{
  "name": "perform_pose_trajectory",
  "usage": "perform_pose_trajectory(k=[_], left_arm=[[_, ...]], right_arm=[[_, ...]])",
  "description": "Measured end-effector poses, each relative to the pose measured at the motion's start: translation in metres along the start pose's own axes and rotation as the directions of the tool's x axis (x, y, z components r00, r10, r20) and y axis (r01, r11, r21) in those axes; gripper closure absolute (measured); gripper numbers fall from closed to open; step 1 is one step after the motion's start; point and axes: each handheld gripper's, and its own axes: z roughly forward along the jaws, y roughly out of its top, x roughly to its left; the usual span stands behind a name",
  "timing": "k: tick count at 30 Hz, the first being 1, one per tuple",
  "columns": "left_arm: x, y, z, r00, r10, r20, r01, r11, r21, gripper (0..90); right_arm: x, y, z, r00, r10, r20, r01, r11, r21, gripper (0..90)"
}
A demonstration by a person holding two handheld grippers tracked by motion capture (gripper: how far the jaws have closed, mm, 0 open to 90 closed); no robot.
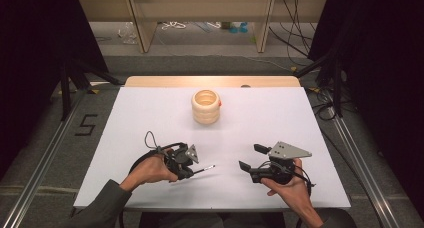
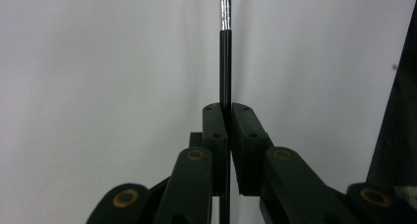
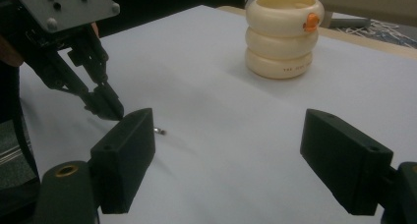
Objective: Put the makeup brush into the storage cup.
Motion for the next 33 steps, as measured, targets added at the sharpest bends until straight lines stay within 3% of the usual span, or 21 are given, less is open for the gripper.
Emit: perform_pose_trajectory(k=[5, 9, 12, 16, 18, 21, 22, 23, 24, 26, 28, 32, 33], left_arm=[[0.004, 0.001, -0.004, 0.9996, -0.020, -0.021, 0.019, 0.9986, -0.049, 84.8], [0.010, -0.001, -0.009, 0.9957, -0.085, -0.037, 0.079, 0.9878, -0.134, 84.8], [0.013, -0.001, -0.012, 0.9925, -0.113, -0.047, 0.103, 0.9798, -0.171, 84.8], [0.017, -0.002, -0.017, 0.9916, -0.116, -0.057, 0.103, 0.9769, -0.187, 84.8], [0.019, -0.003, -0.019, 0.9878, -0.142, -0.063, 0.125, 0.9661, -0.226, 84.8], [0.021, -0.003, -0.021, 0.9894, -0.129, -0.068, 0.110, 0.9667, -0.231, 84.8], [0.023, -0.004, -0.023, 0.9864, -0.147, -0.073, 0.124, 0.9591, -0.255, 84.8], [0.023, -0.004, -0.023, 0.9864, -0.147, -0.073, 0.124, 0.9591, -0.255, 84.8], [0.022, -0.004, -0.023, 0.9736, -0.220, -0.059, 0.191, 0.9276, -0.321, 84.7], [0.024, -0.005, -0.026, 0.9694, -0.238, -0.060, 0.202, 0.9127, -0.355, 84.8], [0.026, -0.006, -0.028, 0.9603, -0.273, -0.058, 0.230, 0.8924, -0.388, 84.8], [0.029, -0.007, -0.032, 0.9501, -0.308, -0.049, 0.257, 0.8607, -0.440, 84.8], [0.030, -0.007, -0.033, 0.9476, -0.315, -0.054, 0.259, 0.8559, -0.448, 84.8]], right_arm=[[0.000, 0.000, 0.000, 1.0000, 0.000, 0.000, 0.000, 1.000, 0.000, 22.0], [0.000, 0.000, 0.000, 1.0000, 0.000, -0.002, 0.000, 1.000, 0.005, 21.9], [0.000, 0.000, 0.000, 1.0000, 0.001, -0.003, -0.001, 1.000, 0.003, 21.9], [0.000, -0.001, 0.001, 1.0000, 0.004, 0.000, -0.004, 1.000, -0.013, 21.9], [0.000, 0.000, 0.001, 1.0000, 0.003, -0.004, -0.003, 1.000, -0.006, 22.0], [0.000, 0.000, 0.000, 1.0000, 0.005, -0.005, -0.005, 1.000, 0.006, 22.0], [0.000, 0.000, 0.000, 1.0000, 0.003, -0.007, -0.003, 1.000, 0.007, 22.0], [0.000, 0.000, 0.000, 1.0000, 0.003, -0.007, -0.003, 1.000, 0.007, 22.0], [0.000, 0.000, 0.000, 1.0000, 0.005, -0.006, -0.005, 1.000, 0.006, 22.0], [0.000, 0.000, 0.000, 1.0000, 0.003, -0.006, -0.003, 1.000, 0.004, 22.0], [0.000, 0.000, 0.000, 1.0000, 0.004, -0.006, -0.004, 1.000, 0.005, 22.0], [0.000, 0.000, 0.000, 1.0000, 0.005, -0.005, -0.005, 1.000, 0.006, 22.1], [0.000, 0.000, 0.001, 1.0000, 0.007, -0.005, -0.007, 1.000, 0.001, 22.0]])
